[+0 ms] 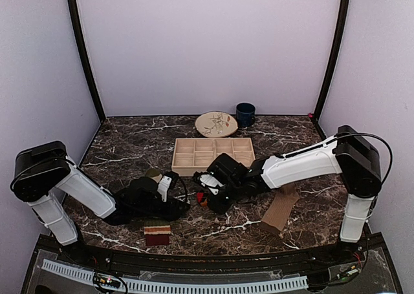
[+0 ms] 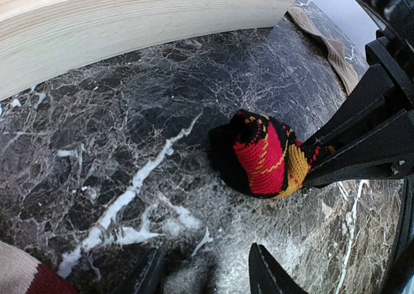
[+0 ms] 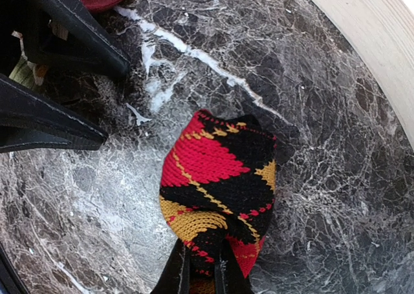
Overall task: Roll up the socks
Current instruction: Roll the sock at the center of the board.
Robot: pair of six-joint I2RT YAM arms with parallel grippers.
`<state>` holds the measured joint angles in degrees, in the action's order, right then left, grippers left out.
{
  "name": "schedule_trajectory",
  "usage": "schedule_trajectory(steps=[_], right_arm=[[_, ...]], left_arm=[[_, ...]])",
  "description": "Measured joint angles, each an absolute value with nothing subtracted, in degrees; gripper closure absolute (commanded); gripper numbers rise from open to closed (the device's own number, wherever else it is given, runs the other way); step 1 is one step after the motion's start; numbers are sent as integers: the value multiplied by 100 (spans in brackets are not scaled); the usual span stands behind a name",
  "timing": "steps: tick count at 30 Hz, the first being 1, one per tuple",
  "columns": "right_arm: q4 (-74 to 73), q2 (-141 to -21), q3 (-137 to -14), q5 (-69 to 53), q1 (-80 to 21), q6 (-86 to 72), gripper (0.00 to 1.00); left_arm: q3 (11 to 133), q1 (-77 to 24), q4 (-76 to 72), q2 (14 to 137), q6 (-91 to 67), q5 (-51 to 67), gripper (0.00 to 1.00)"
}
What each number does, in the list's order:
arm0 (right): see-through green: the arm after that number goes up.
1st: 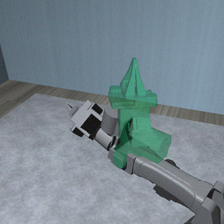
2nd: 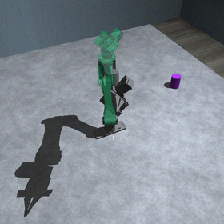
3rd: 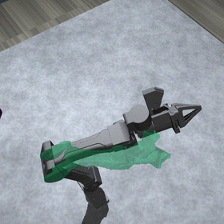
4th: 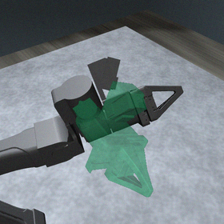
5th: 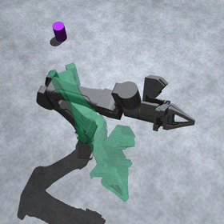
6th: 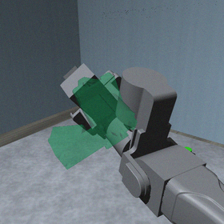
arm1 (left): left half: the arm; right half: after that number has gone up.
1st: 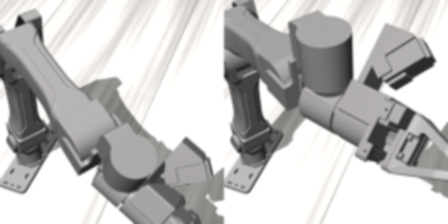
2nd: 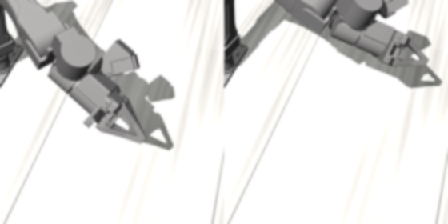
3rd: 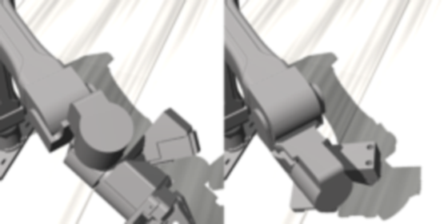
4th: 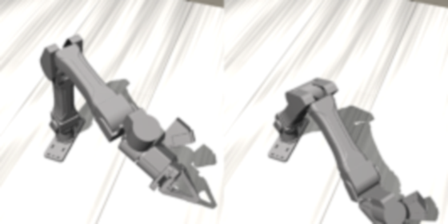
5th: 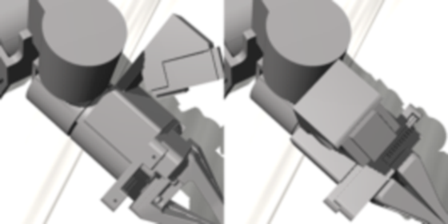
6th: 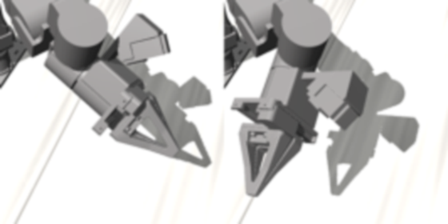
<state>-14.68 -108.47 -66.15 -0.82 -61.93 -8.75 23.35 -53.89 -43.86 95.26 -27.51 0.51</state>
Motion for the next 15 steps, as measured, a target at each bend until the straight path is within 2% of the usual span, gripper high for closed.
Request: schedule_trajectory(steps=[15], right_arm=[[-1326,-10847,-6525,-1238,-5704,-1140,100]], left_arm=[[2451,-5389,-4668,9793,-2659,294,52]])
